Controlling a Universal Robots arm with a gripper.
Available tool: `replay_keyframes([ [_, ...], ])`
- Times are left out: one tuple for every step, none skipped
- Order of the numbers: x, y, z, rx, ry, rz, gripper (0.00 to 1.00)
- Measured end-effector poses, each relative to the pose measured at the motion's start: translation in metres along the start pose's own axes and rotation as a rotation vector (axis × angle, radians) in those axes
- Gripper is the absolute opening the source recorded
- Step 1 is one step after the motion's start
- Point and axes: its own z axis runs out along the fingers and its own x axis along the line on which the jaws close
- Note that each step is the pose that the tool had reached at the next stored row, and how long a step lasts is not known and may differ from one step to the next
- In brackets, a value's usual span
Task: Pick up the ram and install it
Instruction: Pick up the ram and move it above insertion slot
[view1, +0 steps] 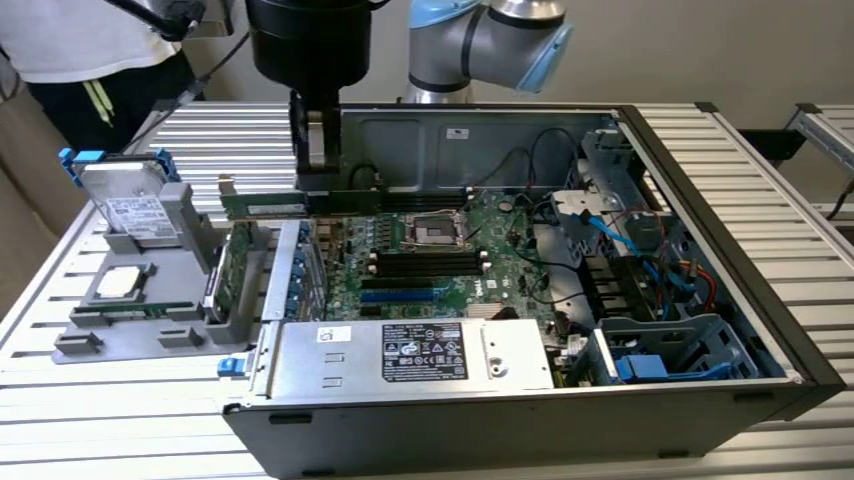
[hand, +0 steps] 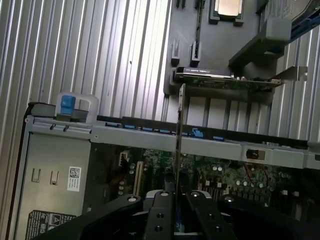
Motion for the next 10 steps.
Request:
replay_keyframes([
  [-0.001, -0.0047, 0.0001, 0.0000, 0.0001, 0.000, 0.13],
  [-0.002, -0.0097, 0.0005, 0.0001, 0.0000, 0.000, 0.13],
  [-0.003, -0.0144, 0.0011, 0.0000, 0.0000, 0.000, 0.13],
  [-0.005, -0.0193, 0.0019, 0.0000, 0.0000, 0.000, 0.13],
  [-0.006, -0.0243, 0.0027, -0.0001, 0.0001, 0.000, 0.13],
  [-0.008, -0.0290, 0.0037, 0.0000, 0.0001, 0.000, 0.13],
  [-0.010, -0.0336, 0.0048, 0.0000, 0.0000, 0.000, 0.13],
  [-0.013, -0.0379, 0.0059, 0.0000, 0.0000, 0.000, 0.13],
  [-0.015, -0.0425, 0.0070, 0.0000, 0.0000, 0.000, 0.13],
  [-0.017, -0.0467, 0.0080, 0.0000, 0.0001, 0.000, 0.13],
])
